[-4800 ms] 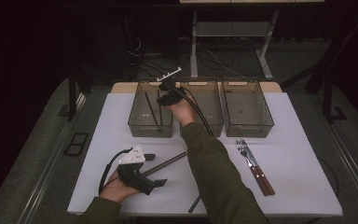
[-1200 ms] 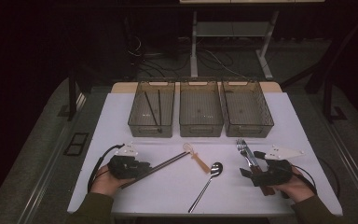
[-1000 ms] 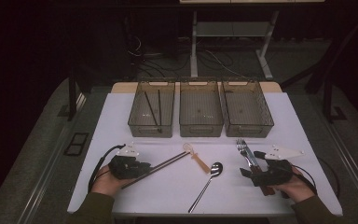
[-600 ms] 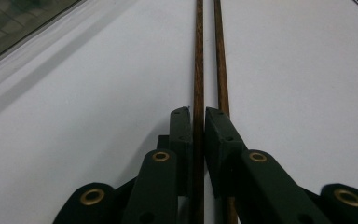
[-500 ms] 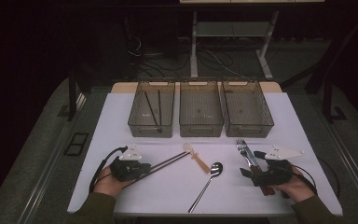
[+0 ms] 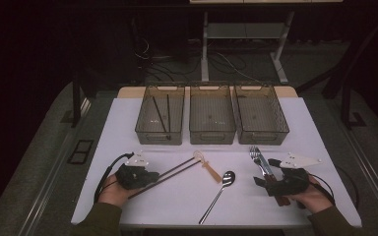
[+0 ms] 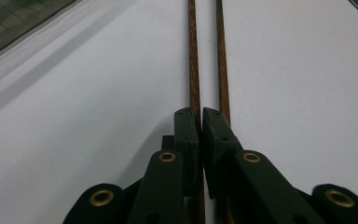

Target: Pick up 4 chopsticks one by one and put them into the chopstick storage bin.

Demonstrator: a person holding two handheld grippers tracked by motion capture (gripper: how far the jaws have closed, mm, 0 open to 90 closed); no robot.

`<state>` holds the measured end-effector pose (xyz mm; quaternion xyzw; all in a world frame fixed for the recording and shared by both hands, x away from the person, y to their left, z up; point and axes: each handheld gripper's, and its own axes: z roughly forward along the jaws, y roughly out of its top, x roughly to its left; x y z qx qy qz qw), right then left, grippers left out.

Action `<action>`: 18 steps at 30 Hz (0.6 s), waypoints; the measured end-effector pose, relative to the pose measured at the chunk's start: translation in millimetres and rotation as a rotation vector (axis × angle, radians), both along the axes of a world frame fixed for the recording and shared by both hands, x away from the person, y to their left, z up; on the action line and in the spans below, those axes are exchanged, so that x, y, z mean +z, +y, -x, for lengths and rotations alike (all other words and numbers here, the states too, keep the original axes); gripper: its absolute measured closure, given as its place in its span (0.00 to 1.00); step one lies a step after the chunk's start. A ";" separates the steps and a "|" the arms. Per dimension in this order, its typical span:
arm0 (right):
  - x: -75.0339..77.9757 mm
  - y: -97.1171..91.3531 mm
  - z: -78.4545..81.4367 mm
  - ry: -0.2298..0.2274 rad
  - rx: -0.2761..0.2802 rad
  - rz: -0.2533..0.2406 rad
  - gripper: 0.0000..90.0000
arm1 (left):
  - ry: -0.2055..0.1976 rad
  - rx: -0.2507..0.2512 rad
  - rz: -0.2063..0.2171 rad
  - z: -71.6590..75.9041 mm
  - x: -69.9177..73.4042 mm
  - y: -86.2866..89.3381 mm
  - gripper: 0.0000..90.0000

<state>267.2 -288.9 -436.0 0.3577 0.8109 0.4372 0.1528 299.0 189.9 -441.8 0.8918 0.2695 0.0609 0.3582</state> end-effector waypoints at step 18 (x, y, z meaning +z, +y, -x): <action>0.8 -0.4 0.0 -0.005 -0.006 -0.001 0.15 | 0.003 0.040 0.006 0.8 12.1 3.6 0.94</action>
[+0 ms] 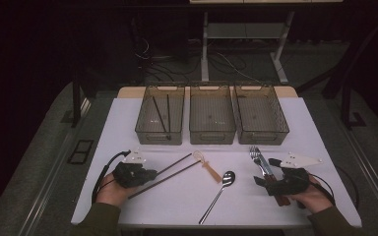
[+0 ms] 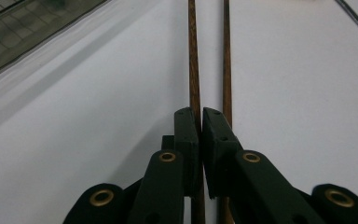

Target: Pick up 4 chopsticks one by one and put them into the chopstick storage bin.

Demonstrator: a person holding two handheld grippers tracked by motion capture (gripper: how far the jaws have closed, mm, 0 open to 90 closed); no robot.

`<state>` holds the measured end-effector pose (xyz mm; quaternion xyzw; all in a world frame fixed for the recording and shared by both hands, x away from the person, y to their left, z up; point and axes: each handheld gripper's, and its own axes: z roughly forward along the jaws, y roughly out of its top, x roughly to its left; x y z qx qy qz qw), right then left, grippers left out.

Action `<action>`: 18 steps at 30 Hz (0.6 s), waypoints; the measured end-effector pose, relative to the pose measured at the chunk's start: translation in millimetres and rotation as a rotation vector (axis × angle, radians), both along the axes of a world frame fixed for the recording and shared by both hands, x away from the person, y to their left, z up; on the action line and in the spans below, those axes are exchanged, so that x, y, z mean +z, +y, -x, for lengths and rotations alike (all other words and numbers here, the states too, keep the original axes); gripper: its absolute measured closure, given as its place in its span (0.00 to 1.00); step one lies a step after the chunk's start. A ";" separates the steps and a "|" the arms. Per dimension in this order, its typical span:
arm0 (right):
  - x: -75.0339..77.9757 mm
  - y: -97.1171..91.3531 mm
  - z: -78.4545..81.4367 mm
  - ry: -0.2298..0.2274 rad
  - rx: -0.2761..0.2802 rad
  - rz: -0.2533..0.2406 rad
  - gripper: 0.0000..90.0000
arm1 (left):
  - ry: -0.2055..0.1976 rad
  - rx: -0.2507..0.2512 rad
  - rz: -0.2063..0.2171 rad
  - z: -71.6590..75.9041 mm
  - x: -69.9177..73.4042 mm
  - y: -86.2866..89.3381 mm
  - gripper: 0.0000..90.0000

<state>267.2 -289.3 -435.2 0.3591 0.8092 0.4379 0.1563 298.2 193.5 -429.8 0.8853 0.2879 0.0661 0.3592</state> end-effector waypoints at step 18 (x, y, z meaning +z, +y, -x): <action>0.2 1.3 -0.3 -0.003 0.002 -0.007 0.15 | -0.043 0.032 0.069 -5.5 31.7 -4.8 0.94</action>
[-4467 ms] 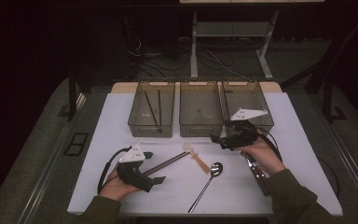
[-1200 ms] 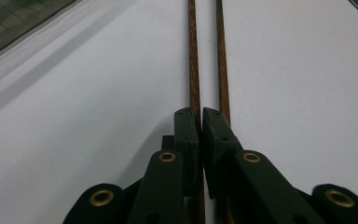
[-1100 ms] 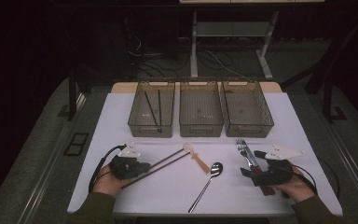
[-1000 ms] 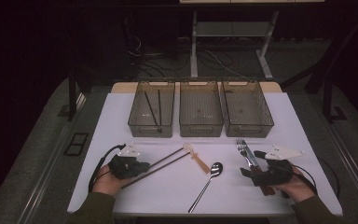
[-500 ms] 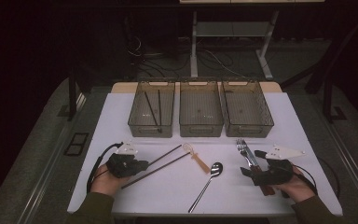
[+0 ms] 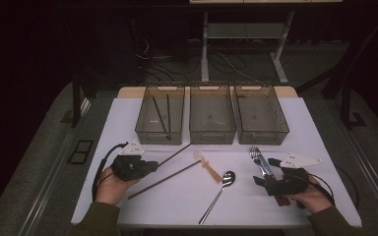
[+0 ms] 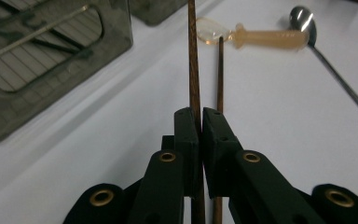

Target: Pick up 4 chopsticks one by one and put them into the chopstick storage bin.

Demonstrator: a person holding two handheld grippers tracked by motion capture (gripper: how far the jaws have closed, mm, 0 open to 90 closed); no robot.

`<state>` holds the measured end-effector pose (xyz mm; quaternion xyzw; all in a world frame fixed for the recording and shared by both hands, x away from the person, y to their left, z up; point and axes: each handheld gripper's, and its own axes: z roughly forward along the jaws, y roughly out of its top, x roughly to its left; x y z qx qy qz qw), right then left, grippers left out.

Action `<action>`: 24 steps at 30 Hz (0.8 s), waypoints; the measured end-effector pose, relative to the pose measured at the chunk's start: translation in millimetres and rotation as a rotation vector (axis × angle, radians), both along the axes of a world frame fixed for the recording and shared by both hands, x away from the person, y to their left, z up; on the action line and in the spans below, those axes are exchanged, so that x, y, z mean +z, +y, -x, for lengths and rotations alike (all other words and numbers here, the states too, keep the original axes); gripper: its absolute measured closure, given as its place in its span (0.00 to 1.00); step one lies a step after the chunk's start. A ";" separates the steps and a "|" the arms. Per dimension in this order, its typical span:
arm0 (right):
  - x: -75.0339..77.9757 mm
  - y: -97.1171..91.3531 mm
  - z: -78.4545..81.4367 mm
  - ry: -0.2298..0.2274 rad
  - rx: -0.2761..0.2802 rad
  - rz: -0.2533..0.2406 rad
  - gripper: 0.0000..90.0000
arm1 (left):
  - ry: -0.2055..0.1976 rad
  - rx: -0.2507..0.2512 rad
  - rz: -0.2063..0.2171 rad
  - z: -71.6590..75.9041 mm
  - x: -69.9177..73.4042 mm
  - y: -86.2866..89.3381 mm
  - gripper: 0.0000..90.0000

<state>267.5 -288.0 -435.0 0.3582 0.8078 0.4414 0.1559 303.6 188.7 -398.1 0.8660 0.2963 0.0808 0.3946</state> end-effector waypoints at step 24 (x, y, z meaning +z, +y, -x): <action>0.3 -1.0 -0.5 -0.002 -0.010 -0.006 0.15 | -0.070 0.058 0.112 -39.0 36.0 -3.0 0.94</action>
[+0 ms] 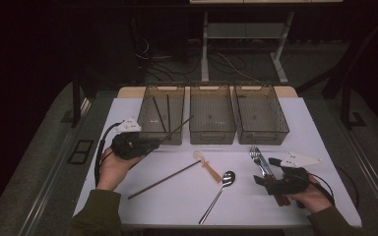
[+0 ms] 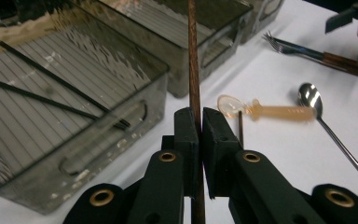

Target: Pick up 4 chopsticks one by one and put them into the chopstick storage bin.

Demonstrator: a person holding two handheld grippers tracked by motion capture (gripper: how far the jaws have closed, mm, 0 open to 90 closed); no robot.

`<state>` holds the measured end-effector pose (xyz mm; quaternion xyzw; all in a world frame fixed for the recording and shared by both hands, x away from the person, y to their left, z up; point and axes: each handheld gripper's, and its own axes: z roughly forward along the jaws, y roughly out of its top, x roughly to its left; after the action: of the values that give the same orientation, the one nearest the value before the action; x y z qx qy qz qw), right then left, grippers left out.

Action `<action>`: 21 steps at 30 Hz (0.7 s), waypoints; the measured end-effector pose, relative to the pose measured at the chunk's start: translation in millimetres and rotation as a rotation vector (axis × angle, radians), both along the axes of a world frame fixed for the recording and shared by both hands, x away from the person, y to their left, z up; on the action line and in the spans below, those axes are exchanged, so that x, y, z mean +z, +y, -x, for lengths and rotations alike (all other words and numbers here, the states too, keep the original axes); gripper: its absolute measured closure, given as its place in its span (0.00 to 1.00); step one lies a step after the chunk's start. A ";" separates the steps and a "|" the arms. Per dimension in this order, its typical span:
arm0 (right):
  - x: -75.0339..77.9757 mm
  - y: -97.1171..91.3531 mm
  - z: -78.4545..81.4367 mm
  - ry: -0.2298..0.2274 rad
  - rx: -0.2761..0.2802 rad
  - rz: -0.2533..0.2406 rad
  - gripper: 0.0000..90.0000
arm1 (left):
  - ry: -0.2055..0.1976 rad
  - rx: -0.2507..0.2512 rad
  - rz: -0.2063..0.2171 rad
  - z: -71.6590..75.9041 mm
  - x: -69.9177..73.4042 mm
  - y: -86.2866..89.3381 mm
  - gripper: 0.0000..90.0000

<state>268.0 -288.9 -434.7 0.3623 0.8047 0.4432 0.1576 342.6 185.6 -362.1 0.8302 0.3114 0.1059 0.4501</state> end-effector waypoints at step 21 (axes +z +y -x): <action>0.3 1.8 1.0 0.006 0.005 -0.005 0.15 | -0.027 0.081 0.048 -57.5 7.8 -3.4 0.94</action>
<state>267.0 -287.1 -434.4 0.3621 0.8050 0.4443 0.1532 400.2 182.2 -354.3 0.8044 0.3409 0.1277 0.4694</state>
